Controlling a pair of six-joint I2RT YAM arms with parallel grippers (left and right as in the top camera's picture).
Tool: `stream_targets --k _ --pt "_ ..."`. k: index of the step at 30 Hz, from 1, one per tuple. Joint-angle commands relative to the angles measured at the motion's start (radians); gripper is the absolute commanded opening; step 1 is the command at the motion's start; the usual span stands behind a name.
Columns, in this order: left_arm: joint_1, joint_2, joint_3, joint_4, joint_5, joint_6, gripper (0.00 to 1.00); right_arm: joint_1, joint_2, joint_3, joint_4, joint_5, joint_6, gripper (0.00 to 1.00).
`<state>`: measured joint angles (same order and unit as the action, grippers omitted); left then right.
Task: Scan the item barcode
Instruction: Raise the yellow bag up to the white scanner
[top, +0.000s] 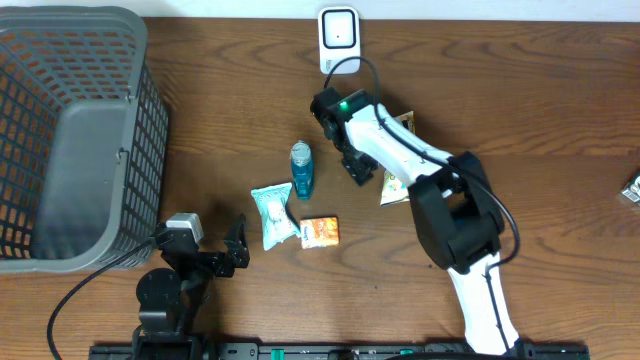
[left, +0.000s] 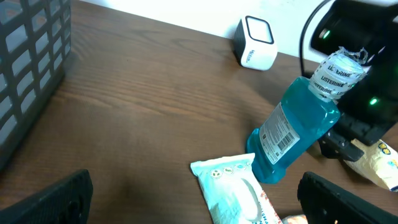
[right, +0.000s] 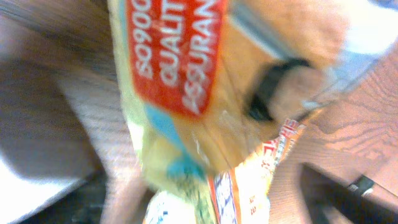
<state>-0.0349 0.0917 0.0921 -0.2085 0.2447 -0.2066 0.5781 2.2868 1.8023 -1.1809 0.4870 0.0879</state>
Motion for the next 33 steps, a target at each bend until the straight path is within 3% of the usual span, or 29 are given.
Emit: stream_targets --k 1,5,11,13,15,16,19,21,23,26,31,33 --pt "-0.004 -0.003 -0.019 -0.018 -0.002 0.002 0.98 -0.008 -0.077 0.017 0.018 -0.135 0.024 0.99" --pt "-0.004 -0.003 -0.019 -0.018 -0.002 0.002 0.98 -0.067 -0.059 -0.031 0.033 -0.233 0.032 0.99" --pt "-0.004 -0.003 -0.019 -0.018 -0.002 0.003 0.98 -0.142 -0.058 -0.199 0.114 -0.231 0.076 0.94" --pt "-0.004 -0.003 -0.019 -0.018 -0.002 0.002 0.98 -0.154 -0.057 -0.279 0.194 -0.236 0.076 0.78" --pt "-0.004 -0.003 -0.019 -0.018 -0.002 0.003 0.98 -0.158 -0.057 -0.351 0.232 -0.249 0.103 0.3" --pt "-0.004 -0.003 -0.019 -0.018 -0.002 0.002 0.98 -0.158 -0.057 -0.367 0.231 -0.303 0.097 0.17" --pt "-0.004 -0.003 -0.019 -0.018 -0.002 0.003 0.98 -0.174 -0.06 -0.288 0.144 -0.56 0.062 0.01" --pt "-0.004 -0.003 -0.019 -0.018 -0.002 0.002 0.98 -0.21 -0.068 -0.117 -0.041 -0.887 -0.143 0.01" --pt "-0.004 -0.003 -0.019 -0.018 -0.002 0.002 0.98 -0.264 -0.069 0.033 -0.297 -1.263 -0.497 0.01" --pt "-0.004 -0.003 -0.019 -0.018 -0.002 0.002 0.98 -0.317 -0.069 0.044 -0.521 -1.518 -0.832 0.01" --pt "-0.004 -0.003 -0.019 -0.018 -0.002 0.002 0.98 -0.34 -0.071 0.044 -0.521 -1.627 -0.878 0.01" --pt "-0.004 -0.003 -0.019 -0.018 -0.002 0.002 0.98 -0.349 -0.071 0.045 -0.521 -1.741 -0.761 0.01"
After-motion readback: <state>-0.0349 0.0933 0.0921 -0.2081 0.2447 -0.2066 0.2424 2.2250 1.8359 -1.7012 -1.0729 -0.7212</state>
